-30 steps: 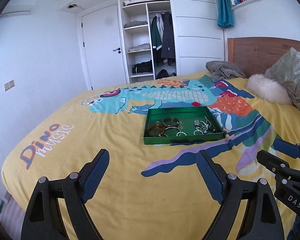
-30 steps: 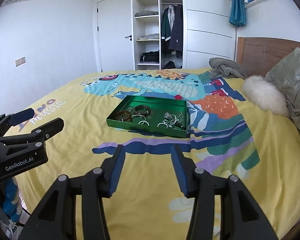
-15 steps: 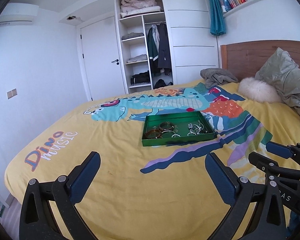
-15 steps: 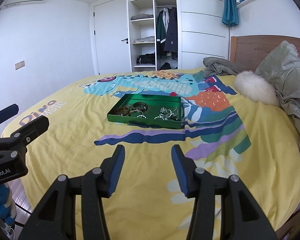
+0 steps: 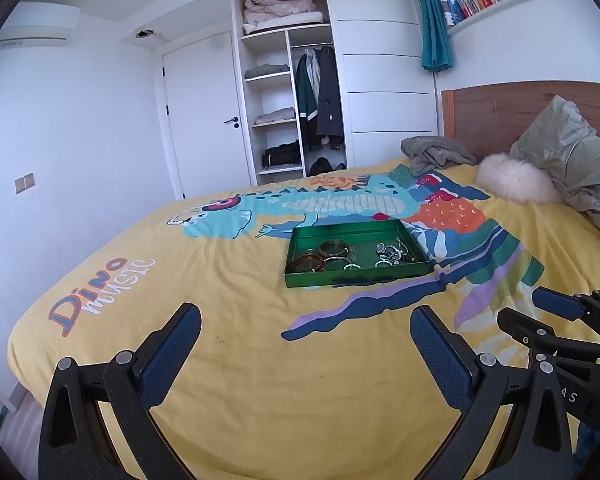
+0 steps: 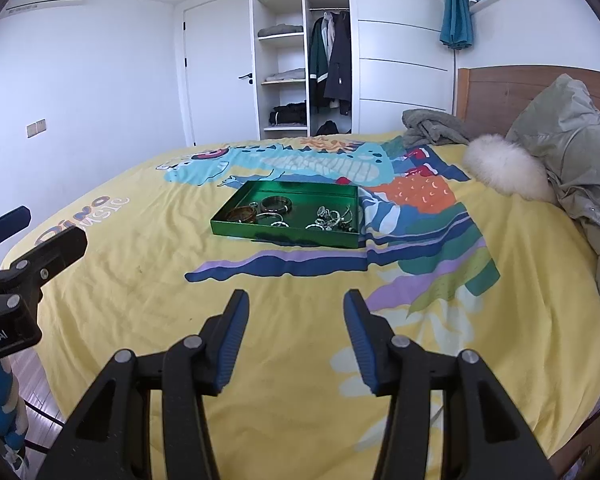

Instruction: Organize jewelry

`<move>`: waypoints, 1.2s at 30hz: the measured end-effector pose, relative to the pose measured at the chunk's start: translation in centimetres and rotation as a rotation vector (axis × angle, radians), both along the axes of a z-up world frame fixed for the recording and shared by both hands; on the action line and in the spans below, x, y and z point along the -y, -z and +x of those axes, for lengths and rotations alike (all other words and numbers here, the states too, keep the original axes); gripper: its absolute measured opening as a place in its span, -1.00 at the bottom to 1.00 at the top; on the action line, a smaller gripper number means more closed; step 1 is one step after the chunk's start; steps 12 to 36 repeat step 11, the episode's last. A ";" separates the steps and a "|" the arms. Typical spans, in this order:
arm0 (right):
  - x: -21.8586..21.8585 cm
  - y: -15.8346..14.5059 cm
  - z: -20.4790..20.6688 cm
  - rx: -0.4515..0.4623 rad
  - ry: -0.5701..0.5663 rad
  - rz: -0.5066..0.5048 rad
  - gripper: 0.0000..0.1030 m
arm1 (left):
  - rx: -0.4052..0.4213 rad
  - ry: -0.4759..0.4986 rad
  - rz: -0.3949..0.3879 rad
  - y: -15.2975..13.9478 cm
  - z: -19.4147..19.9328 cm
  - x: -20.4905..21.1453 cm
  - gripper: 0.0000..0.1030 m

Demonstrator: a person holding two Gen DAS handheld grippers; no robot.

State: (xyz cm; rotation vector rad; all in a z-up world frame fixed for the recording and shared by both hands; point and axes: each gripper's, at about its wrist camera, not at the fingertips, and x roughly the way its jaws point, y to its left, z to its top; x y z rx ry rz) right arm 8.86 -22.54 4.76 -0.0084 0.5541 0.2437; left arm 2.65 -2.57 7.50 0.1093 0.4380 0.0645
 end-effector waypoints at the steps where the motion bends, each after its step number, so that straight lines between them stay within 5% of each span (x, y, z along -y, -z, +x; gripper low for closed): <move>1: 0.0 0.1 0.0 -0.001 0.000 -0.002 -0.08 | -0.002 0.000 -0.001 0.1 0.0 0.0 0.99; 36: 0.1 0.7 0.0 -0.003 0.020 -0.010 -0.07 | -0.038 -0.014 -0.016 1.3 0.4 -0.8 0.99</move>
